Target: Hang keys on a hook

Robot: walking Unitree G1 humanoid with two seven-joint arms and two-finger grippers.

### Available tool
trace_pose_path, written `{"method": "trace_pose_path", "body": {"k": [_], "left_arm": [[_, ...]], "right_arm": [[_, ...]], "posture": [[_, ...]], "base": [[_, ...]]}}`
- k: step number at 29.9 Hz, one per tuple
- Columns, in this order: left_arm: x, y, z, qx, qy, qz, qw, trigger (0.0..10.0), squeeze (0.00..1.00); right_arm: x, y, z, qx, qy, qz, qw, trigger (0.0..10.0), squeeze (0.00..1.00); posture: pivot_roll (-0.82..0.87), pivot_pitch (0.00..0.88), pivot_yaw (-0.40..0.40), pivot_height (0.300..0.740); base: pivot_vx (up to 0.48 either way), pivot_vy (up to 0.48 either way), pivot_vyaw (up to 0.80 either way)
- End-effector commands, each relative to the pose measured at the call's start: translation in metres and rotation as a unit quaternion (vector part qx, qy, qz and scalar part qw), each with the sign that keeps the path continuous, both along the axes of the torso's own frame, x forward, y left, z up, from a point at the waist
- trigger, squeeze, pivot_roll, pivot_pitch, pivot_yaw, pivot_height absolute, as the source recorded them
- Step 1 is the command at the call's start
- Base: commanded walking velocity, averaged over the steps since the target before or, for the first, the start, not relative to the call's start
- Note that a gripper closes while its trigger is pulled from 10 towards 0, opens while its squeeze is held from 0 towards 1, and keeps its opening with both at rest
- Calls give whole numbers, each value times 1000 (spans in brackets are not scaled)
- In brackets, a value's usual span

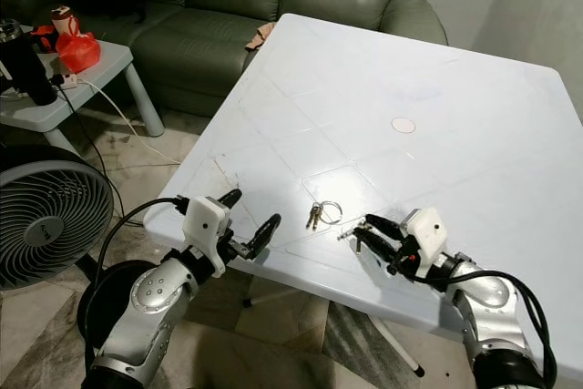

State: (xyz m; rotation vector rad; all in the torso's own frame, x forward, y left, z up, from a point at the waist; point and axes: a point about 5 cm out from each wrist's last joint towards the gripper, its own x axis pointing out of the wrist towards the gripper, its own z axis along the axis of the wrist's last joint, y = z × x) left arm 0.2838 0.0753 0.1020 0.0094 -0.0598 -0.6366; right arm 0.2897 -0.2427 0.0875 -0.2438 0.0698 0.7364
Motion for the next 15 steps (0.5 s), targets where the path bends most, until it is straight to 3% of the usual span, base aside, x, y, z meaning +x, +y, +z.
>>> {"method": "trace_pose_path", "body": {"k": [1,3,4,5,6,7,8,9,11,12,13,14,15], "left_arm": [[2,-1,4,-1,-5,-1,1000,10000,0],[2,-1,4,-1,-4,0,1000,10000,0],[2,-1,4,-1,-5,0,1000,10000,0],[2,-1,4,-1,-5,0,1000,10000,0],[2,-1,4,-2,-5,0,1000,10000,0],[2,-1,4,-2,-4,0,1000,10000,0],[2,-1,4,-2,-5,0,1000,10000,0],[2,-1,4,-2,-5,0,1000,10000,0],[2,-1,4,-2,-4,-1,1000,10000,0],[2,-1,4,-2,-5,-1,1000,10000,0],[1,-2,4,-2,-5,-2,1000,10000,0],[2,-2,4,-2,-5,-2,1000,10000,0],[2,-2,5,-2,-5,-2,1000,10000,0]], "right_arm": [[0,-4,0,-16,-3,-8,1000,10000,0],[0,-5,0,-13,-4,-11,1000,10000,0],[1,-5,0,-12,-6,-15,1000,3255,0],[1,-6,0,-11,-8,-18,1000,3255,0],[1,-6,1,-10,-10,-18,1000,1059,0],[1,-7,1,-11,-11,-18,1000,1294,0],[1,-7,1,-12,-10,-20,1000,2902,0],[1,-7,1,-10,-11,-20,1000,3490,0],[1,-8,2,-4,-13,-17,1000,1490,0],[1,-9,2,-4,-14,-21,1000,1961,0],[1,-9,2,-3,-14,-23,1000,1294,0],[2,-9,3,-2,-15,-23,1000,0,0],[2,-9,3,-2,-15,-23,1000,0,0]], "posture": [[64,134,-38,740],[64,134,-38,740],[64,134,-38,740],[64,134,-38,740],[64,134,-38,740],[64,134,-38,740],[64,134,-38,740],[64,134,-38,740],[64,134,-38,740],[64,134,-38,740],[64,134,-38,740],[63,135,-38,740],[63,135,-38,740]], "base": [[0,0,0],[0,0,0],[0,0,0],[0,0,0],[0,0,0],[0,0,0],[0,0,0],[0,0,0],[0,0,0],[0,0,0],[0,0,0],[0,0,0],[0,0,0]]}}
